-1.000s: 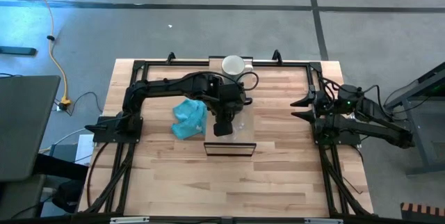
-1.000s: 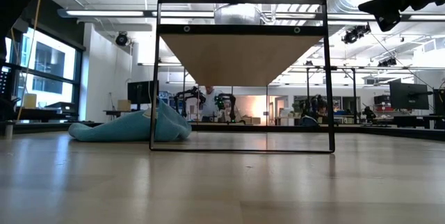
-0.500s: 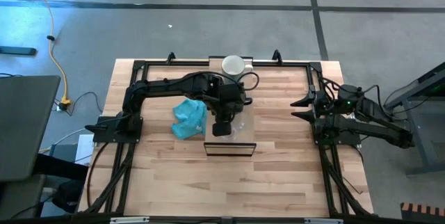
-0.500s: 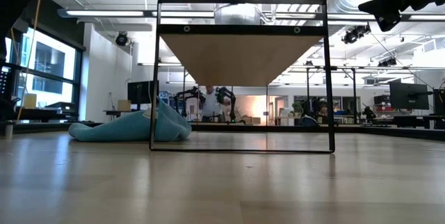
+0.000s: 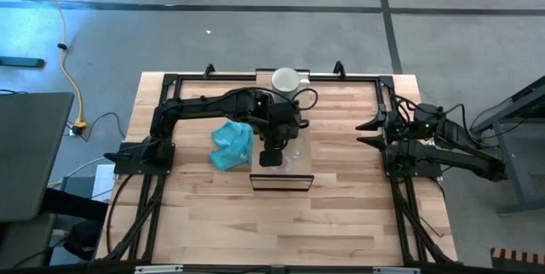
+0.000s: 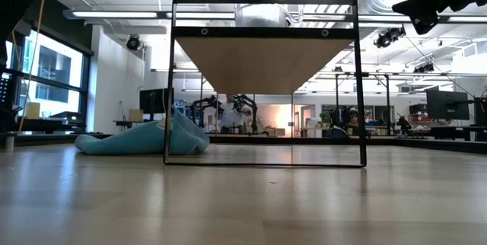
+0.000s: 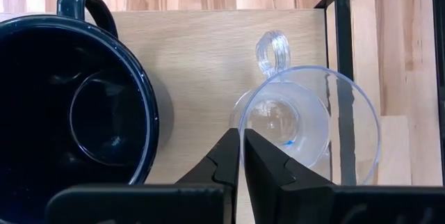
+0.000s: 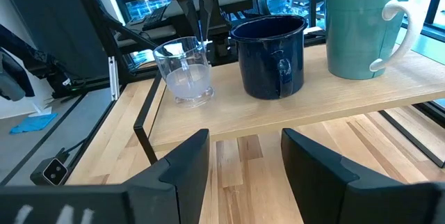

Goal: Stack small to large cups/mugs on shelf
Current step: Put the transparent mug on the shelf

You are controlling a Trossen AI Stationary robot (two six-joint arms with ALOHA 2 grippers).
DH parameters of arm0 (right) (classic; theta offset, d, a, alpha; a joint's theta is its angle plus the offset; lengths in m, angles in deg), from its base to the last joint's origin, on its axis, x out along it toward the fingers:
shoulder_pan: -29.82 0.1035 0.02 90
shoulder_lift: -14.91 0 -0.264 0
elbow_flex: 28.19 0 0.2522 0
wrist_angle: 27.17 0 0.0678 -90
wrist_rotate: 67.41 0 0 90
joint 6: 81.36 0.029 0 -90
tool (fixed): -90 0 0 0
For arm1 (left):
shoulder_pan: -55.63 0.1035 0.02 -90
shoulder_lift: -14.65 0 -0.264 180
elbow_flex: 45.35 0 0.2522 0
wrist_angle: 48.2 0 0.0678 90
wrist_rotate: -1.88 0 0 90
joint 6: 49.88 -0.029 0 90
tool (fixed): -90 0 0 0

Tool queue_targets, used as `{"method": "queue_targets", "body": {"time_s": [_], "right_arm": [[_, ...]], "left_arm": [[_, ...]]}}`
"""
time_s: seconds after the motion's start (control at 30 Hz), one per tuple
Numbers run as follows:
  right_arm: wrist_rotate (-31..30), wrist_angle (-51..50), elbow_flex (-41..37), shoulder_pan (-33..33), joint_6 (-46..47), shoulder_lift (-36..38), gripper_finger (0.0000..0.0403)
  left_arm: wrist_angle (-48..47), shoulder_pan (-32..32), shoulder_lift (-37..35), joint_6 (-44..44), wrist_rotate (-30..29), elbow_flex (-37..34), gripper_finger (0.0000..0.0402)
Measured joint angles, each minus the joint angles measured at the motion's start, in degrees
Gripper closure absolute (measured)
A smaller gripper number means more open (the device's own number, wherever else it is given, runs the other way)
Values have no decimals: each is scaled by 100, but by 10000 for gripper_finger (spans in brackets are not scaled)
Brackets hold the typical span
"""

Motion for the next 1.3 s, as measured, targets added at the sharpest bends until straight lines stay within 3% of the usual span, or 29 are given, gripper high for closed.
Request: {"method": "queue_targets", "body": {"time_s": [1.3], "right_arm": [[0, -2, -1, 0, -2, 2, 231]], "left_arm": [[-118, 2, 104, -268, -68, 12, 392]]}}
